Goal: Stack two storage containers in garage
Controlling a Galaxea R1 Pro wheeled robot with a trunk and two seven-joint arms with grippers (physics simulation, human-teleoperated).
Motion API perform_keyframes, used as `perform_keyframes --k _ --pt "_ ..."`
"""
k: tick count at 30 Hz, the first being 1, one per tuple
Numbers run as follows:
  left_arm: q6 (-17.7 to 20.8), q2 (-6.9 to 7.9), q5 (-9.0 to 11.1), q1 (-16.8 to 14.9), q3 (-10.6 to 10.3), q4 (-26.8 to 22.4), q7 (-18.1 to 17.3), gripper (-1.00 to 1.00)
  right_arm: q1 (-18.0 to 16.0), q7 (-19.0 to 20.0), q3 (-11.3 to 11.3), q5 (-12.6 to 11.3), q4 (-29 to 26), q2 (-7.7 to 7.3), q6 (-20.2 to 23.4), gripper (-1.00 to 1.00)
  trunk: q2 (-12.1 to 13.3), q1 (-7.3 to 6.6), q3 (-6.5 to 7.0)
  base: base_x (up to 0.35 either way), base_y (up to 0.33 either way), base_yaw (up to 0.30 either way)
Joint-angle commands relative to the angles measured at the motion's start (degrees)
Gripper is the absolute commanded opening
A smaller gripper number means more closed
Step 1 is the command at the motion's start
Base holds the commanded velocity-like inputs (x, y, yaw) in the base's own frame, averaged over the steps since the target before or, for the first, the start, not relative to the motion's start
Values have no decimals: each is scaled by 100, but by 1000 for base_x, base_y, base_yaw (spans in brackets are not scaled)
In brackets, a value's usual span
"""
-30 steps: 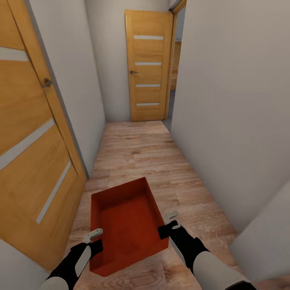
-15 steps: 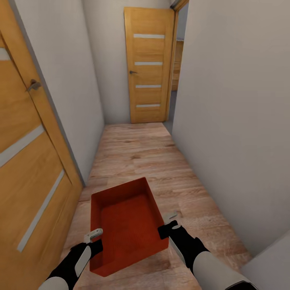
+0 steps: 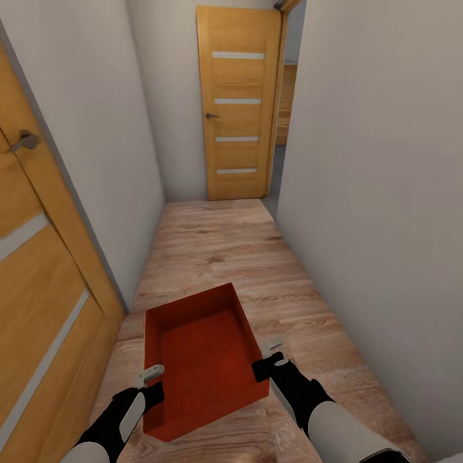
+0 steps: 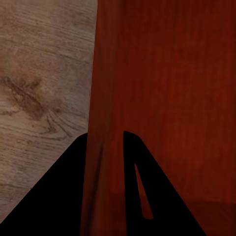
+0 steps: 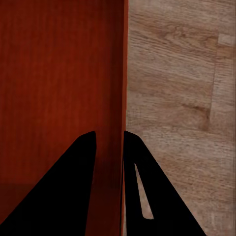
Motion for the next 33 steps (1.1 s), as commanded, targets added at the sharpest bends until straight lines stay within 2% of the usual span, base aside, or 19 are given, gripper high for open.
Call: perform_keyframes --k 1,33 --pt "139 -112 242 -1 -356 -2 42 -100 -1 190 513 -51 -21 79 36 -100 -2 3 -5 341 0 0" --pt "139 -116 239 -1 -356 1 33 -100 -1 190 513 -51 -20 79 35 -100 -2 3 -5 341 2 0"
